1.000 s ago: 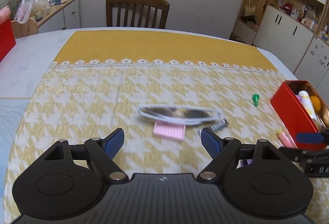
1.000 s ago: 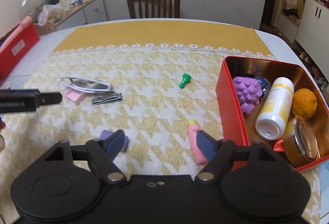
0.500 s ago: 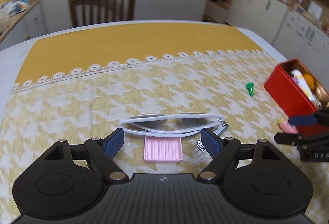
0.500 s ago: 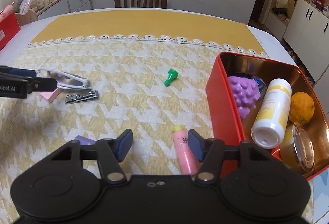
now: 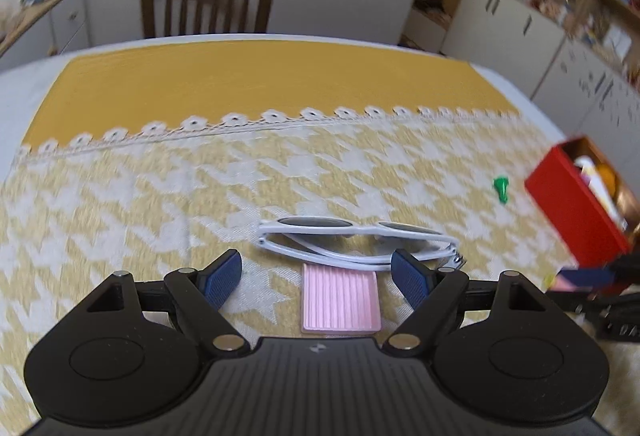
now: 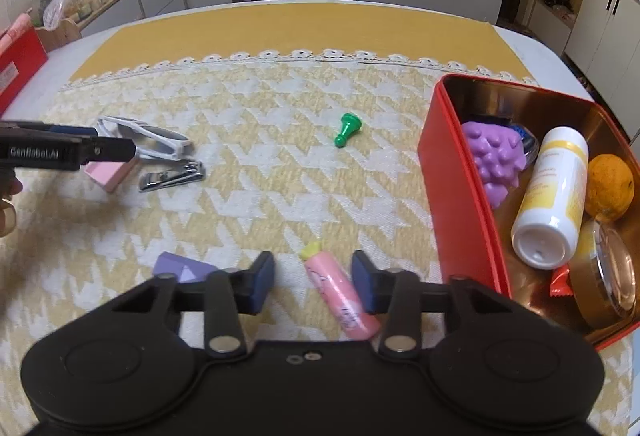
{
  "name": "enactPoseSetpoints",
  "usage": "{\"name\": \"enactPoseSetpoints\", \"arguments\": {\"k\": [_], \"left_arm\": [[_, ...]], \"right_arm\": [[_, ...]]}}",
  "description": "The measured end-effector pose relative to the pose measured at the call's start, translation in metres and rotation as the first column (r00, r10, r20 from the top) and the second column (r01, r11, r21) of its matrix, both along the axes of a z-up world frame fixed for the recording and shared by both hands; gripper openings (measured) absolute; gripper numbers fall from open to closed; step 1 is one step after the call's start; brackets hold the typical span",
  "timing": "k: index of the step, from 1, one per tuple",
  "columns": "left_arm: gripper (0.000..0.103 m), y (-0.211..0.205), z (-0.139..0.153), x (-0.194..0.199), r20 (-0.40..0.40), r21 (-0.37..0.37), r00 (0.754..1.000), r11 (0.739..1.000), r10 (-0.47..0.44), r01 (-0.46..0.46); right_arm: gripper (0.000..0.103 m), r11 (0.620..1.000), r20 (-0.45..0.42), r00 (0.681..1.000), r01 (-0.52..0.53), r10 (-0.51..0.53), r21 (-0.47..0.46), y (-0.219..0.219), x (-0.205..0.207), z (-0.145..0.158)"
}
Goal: Organize rigid objects
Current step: 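Lower left tool toward the white sunglasses while right tool grasps the pink tube, then grasp the white sunglasses with left tool while right tool holds the pink tube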
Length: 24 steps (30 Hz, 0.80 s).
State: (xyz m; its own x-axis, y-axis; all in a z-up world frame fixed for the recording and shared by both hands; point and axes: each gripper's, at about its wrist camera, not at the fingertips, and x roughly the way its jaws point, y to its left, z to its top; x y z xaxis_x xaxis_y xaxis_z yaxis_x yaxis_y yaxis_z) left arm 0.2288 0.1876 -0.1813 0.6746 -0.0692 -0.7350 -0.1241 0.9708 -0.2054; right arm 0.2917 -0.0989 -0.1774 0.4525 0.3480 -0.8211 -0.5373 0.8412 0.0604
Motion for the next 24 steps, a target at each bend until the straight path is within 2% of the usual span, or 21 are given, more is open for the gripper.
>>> {"name": "enactPoseSetpoints", "arguments": {"k": [4,9,13,16,18,21,24], "left_arm": [[0.082,0.0,0.0,0.0,-0.005,-0.016,1.0,1.0,0.001,-0.002],[0.082,0.007,0.007,-0.003,0.025,-0.047,0.998,0.998,0.049,-0.048],[0.082,0.014,0.007,0.004,0.011,-0.019,0.997,0.997,0.072,-0.072],[0.082,0.018,0.012,0.005,0.023,-0.06,0.996,0.995,0.083,-0.082],[0.082,0.018,0.014,0.009,0.01,-0.101,0.997,0.992,0.078,-0.076],[0.082,0.012,0.013,0.016,-0.018,-0.06,0.993,0.991,0.119,-0.12],[0.082,0.013,0.011,0.024,-0.039,-0.094,0.988,0.984,0.148,-0.151]], "right_arm": [[0.024,1.0,0.011,1.0,-0.012,0.012,-0.016,0.001,-0.001,0.0],[0.024,1.0,0.004,1.0,-0.02,0.02,-0.012,-0.001,0.0,0.001],[0.024,1.0,0.002,1.0,-0.026,0.026,-0.013,-0.001,0.001,0.0],[0.024,1.0,0.0,1.0,-0.028,0.028,-0.012,-0.001,0.001,0.001],[0.024,1.0,-0.001,1.0,-0.027,0.027,-0.011,-0.001,0.001,0.001],[0.025,1.0,-0.001,1.0,-0.025,0.025,-0.01,-0.001,0.0,0.0],[0.025,1.0,-0.001,1.0,-0.025,0.024,-0.009,-0.001,0.0,0.0]]}}
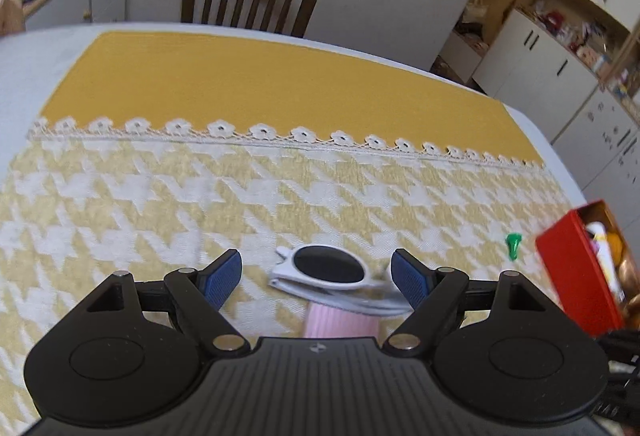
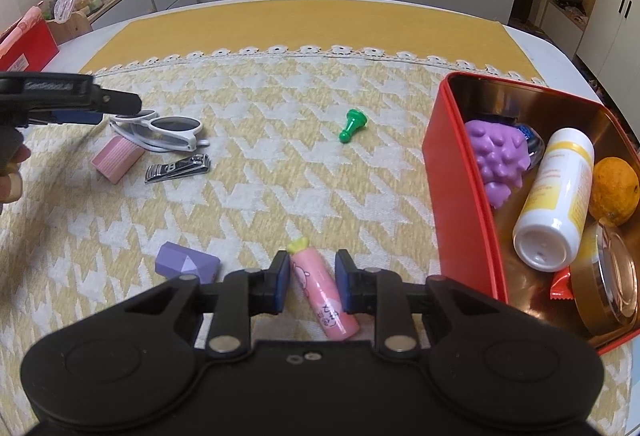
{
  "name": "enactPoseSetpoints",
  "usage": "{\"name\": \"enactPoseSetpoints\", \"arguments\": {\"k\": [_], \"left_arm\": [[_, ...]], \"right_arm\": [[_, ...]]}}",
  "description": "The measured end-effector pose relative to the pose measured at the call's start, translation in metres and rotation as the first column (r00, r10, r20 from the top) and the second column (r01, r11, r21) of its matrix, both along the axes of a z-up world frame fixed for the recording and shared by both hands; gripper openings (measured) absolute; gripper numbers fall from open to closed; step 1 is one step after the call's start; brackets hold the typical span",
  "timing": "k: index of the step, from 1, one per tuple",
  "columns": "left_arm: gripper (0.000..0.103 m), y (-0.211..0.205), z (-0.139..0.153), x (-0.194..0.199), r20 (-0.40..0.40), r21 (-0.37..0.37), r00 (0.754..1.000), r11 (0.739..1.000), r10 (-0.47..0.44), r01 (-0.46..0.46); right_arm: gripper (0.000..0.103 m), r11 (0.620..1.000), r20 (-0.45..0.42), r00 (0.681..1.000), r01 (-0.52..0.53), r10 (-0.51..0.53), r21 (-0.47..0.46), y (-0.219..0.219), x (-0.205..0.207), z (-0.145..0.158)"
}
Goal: Organize rigid objects
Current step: 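Grasp the white sunglasses with left tool while right tool holds the pink tube, then carry the sunglasses and pink tube with both tools over the red tin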
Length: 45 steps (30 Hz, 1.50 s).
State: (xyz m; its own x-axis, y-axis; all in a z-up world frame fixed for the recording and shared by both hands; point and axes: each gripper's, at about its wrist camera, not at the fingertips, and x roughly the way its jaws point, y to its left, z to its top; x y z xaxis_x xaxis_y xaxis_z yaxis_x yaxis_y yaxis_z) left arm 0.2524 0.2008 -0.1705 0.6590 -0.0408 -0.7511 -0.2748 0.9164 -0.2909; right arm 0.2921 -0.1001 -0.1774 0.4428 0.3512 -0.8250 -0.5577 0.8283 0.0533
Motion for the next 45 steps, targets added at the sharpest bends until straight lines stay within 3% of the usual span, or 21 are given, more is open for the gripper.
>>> {"name": "enactPoseSetpoints", "arguments": {"k": [8,15,18,19,21,24,32,45], "left_arm": [[0.082,-0.019,-0.001,0.027,-0.128,0.145,0.99,0.989,0.06,-0.041],[0.081,-0.038,-0.004,0.027,-0.149,0.243,0.988,0.97,0.036,0.001],[0.07,-0.045,-0.004,0.021,-0.127,0.28,0.992,0.96,0.022,0.015],[0.06,-0.048,-0.004,0.02,-0.116,0.288,0.993,0.957,0.007,0.026],[0.057,-0.055,-0.004,0.015,-0.105,0.309,0.994,0.95,-0.011,0.043],[0.057,-0.058,-0.005,0.01,-0.089,0.299,0.996,0.954,-0.01,0.036],[0.056,-0.046,0.003,-0.009,-0.038,0.284,0.999,0.959,0.006,0.005],[0.057,-0.058,0.053,-0.039,0.03,0.209,1.0,0.978,0.002,-0.008]], "right_arm": [[0.025,1.0,0.0,1.0,-0.001,0.001,-0.004,0.001,0.0,0.0],[0.026,1.0,0.018,1.0,-0.009,0.009,-0.024,0.003,-0.005,0.0],[0.026,1.0,0.026,1.0,-0.007,0.008,-0.025,0.002,-0.009,-0.001],[0.026,1.0,0.028,1.0,-0.008,0.009,-0.025,0.002,-0.01,-0.001],[0.025,1.0,0.035,0.999,-0.01,0.011,-0.025,0.001,-0.012,-0.002],[0.015,1.0,0.044,0.999,-0.017,0.018,-0.022,0.0,-0.016,-0.001],[0.015,1.0,0.045,0.999,-0.021,0.02,0.013,-0.012,-0.021,0.007],[0.015,0.987,0.047,0.999,-0.017,0.01,0.162,-0.045,-0.033,0.059]]}}
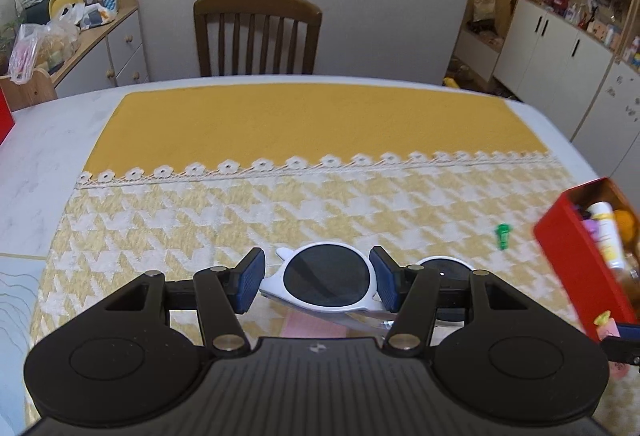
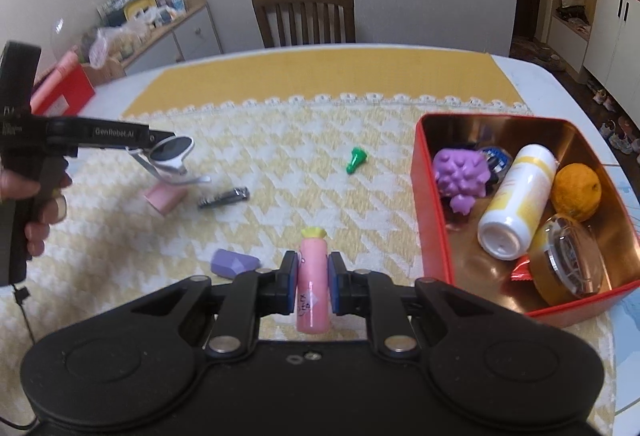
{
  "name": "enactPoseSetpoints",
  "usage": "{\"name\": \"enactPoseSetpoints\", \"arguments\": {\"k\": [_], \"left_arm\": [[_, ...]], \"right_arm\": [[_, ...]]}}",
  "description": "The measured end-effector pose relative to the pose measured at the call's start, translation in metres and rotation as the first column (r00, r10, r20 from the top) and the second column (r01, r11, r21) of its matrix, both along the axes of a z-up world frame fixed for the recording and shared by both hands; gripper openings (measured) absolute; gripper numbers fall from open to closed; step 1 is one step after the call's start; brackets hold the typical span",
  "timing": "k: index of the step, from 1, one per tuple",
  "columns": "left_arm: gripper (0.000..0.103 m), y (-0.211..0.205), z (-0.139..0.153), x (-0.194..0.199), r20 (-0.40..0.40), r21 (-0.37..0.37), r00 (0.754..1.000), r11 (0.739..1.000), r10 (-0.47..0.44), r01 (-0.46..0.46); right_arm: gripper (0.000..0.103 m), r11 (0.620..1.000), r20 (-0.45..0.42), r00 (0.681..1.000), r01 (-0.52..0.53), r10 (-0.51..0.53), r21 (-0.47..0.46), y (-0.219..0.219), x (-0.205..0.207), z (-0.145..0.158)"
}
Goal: Organize rigid objects
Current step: 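Carry the sunglasses and pink tube with both tools over the red tin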
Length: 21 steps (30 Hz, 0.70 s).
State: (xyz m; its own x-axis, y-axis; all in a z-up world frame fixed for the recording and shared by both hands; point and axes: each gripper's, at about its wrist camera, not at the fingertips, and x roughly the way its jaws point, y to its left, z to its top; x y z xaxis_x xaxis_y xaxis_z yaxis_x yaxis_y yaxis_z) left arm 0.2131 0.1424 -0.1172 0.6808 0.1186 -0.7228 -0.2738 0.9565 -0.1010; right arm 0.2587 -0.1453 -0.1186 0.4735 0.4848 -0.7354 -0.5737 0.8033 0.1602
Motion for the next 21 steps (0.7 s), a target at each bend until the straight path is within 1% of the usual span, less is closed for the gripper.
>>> {"name": "enactPoseSetpoints", "arguments": {"k": [6,10,16,21], "left_arm": [[0.057,-0.021,0.025,-0.008,0.037,-0.019,0.999,0.999,-0.032,0.033],[0.057,-0.042,0.04,-0.008,0.069,-0.029,0.996,0.998,-0.058,0.061],[0.057,-0.083,0.056,-0.003,0.1,-0.027,0.987,0.992,-0.124,0.127],[0.057,-0.128,0.06,0.007,0.1,-0.008,0.975,0.98,-0.197,0.199]], "right_arm": [[0.015,0.998,0.004,1.0,0.017,-0.017,0.057,-0.02,0.003,0.018],[0.015,0.997,0.025,0.999,0.024,-0.026,0.073,-0.035,0.006,0.029],[0.015,0.994,0.058,0.997,0.041,-0.047,0.098,-0.062,0.013,0.045],[0.015,0.995,0.091,0.994,0.059,-0.067,0.086,-0.087,0.024,0.051]]}}
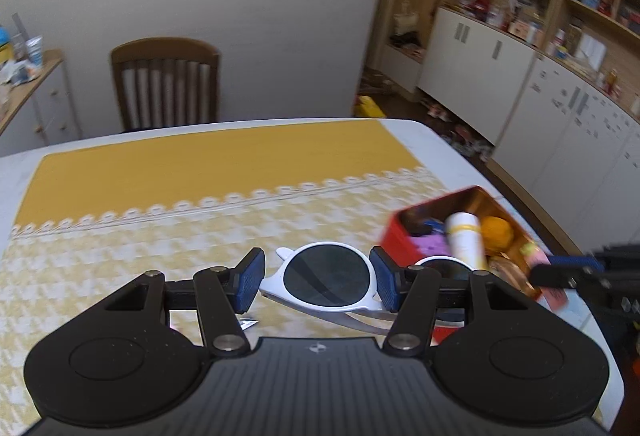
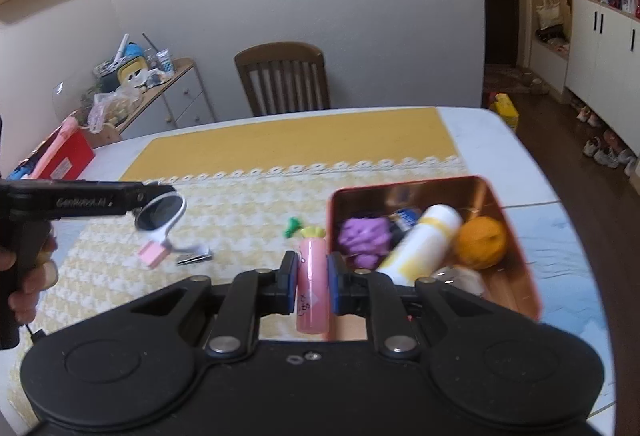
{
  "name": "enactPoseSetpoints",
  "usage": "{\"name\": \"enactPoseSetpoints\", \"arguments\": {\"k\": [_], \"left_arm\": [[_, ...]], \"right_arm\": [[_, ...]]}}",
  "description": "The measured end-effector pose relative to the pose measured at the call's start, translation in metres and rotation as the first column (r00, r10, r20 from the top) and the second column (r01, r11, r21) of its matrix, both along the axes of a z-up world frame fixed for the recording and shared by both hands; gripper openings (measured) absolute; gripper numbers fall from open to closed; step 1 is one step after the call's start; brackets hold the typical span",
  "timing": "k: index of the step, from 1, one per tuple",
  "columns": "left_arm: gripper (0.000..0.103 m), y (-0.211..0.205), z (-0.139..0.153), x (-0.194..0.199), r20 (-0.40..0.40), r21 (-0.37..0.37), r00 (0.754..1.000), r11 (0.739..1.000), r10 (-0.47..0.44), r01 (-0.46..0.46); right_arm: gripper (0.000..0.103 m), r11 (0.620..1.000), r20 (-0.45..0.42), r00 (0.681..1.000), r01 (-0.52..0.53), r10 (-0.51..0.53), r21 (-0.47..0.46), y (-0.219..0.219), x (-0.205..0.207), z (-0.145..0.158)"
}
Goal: Organize rigid objects
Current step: 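Carry the sunglasses and pink tube with both tools over the red tin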
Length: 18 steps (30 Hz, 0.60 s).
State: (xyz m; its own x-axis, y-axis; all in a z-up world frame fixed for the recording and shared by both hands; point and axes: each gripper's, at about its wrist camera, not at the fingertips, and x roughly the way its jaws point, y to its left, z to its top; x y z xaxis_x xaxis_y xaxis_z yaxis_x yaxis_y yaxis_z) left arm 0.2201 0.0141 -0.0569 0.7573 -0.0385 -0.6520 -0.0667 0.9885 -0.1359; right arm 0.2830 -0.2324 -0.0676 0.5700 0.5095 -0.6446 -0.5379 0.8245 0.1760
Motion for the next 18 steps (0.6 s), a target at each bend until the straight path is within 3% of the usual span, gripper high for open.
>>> {"name": "enactPoseSetpoints", "arguments": {"k": [8,18], "left_arm": [[0.057,-0.071,-0.007,0.02,-0.01,0.042,0.994,0.993,-0.107,0.107],[0.057,-0.14,-0.031,0.049,-0.051,0.118,0.985,0.978,-0.166,0.171]], "right_arm": [[0.015,0.998,-0.015,0.998,0.059,-0.059,0.012,-0.044,0.027,-0.004],[0.015,0.996,-0.029,0.996,0.089,-0.09,-0.016,-0.071,0.057,-0.023]]}}
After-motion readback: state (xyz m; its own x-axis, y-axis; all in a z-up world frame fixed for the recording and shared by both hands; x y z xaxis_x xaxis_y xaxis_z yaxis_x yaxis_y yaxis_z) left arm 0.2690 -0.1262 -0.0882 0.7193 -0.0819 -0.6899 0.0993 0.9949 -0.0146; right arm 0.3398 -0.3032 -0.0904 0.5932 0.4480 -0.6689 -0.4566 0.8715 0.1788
